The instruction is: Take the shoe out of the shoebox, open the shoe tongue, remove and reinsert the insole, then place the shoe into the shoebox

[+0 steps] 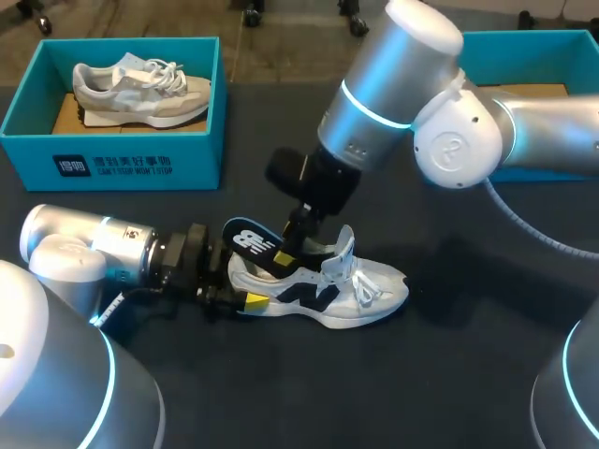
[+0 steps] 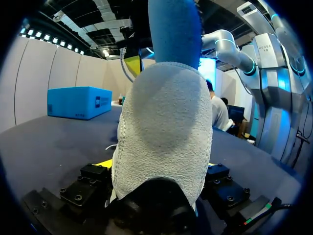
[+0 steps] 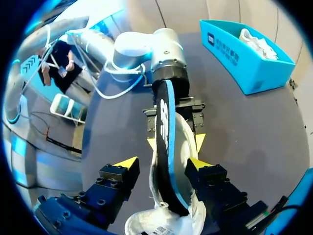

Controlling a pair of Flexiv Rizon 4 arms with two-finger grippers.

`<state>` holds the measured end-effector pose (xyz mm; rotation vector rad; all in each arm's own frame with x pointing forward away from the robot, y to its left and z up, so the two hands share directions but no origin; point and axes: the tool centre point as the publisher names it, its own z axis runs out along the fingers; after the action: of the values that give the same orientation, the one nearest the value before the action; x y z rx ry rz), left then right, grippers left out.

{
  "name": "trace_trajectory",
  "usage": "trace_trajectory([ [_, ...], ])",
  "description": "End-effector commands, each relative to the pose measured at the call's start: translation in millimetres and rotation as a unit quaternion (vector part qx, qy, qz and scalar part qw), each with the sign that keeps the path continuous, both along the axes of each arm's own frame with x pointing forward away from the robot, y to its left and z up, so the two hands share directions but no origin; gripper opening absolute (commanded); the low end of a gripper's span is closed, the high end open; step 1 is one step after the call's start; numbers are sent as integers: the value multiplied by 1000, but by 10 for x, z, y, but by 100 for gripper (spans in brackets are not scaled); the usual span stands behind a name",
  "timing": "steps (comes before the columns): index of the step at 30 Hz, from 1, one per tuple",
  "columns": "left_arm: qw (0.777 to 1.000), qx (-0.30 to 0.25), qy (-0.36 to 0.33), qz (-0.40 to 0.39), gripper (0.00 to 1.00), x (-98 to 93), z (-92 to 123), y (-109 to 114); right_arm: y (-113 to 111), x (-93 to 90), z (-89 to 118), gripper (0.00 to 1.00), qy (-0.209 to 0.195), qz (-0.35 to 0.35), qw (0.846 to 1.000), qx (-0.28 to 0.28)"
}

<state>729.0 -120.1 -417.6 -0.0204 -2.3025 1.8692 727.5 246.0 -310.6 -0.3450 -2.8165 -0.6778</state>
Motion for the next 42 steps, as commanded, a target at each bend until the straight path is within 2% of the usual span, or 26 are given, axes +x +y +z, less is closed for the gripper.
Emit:
trace_trajectory([
  [1,1000,-1,0,1,0,12,-96,-18,12,-40,-50,55,-1,-11,1000,8],
  [5,1000,-1,0,1,0,12,-96,-18,23,-37,-93,48,2,-21,1000,20],
  [21,1000,-1,0,1,0,12,-96,-18,161,-41,-202,42,13,-37,998,56],
  [24,1000,-1,0,1,0,12,-96,-18,180,-29,-212,31,15,-41,997,61],
  [25,1000,-1,0,1,0,12,-96,-18,184,-25,-216,13,15,-42,997,62],
  [26,1000,-1,0,1,0,12,-96,-18,188,-23,-221,0,16,-44,997,64],
  [30,1000,-1,0,1,0,12,-96,-18,186,-15,-217,0,16,-45,997,68],
  [37,1000,-1,0,1,0,12,-96,-18,176,-11,-52,0,5,-29,997,78],
  [41,1000,-1,0,1,0,12,-96,-18,212,2,146,0,-10,-8,995,99],
  [42,1000,-1,0,1,0,12,-96,-18,257,-7,274,0,-18,2,998,65],
])
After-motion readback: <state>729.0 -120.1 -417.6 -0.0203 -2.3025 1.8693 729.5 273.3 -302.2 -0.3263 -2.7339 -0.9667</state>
